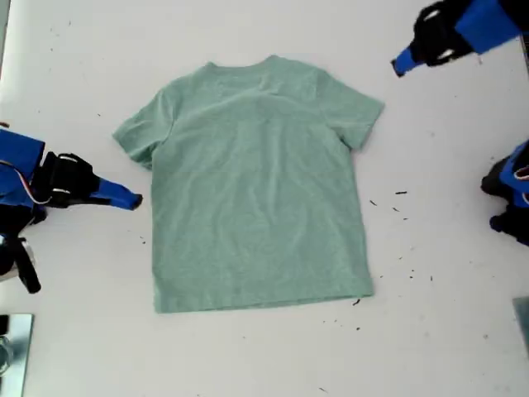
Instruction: Fold t shirt
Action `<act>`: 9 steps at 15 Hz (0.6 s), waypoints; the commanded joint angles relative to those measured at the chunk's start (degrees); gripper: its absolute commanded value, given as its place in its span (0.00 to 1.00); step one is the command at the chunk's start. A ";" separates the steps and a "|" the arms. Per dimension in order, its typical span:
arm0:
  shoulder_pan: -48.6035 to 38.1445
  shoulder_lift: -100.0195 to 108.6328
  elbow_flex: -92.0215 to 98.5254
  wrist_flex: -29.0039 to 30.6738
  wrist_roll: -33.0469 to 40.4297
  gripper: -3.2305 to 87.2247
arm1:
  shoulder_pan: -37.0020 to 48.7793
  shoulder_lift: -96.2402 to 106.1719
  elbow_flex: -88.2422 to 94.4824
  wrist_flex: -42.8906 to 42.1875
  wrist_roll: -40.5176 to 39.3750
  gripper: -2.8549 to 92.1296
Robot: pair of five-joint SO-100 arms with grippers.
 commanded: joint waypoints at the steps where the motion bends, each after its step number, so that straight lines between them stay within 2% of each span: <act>1: -0.18 0.53 0.00 -0.18 0.44 0.03 | 2.37 -7.03 -5.45 0.88 -3.16 0.29; 4: 0.44 0.53 0.09 -0.18 0.44 0.03 | 5.27 -7.21 8.35 -8.79 -7.12 0.33; 9: 1.14 0.53 0.18 -0.35 0.09 0.03 | 9.32 -4.92 41.13 -39.55 -9.76 0.33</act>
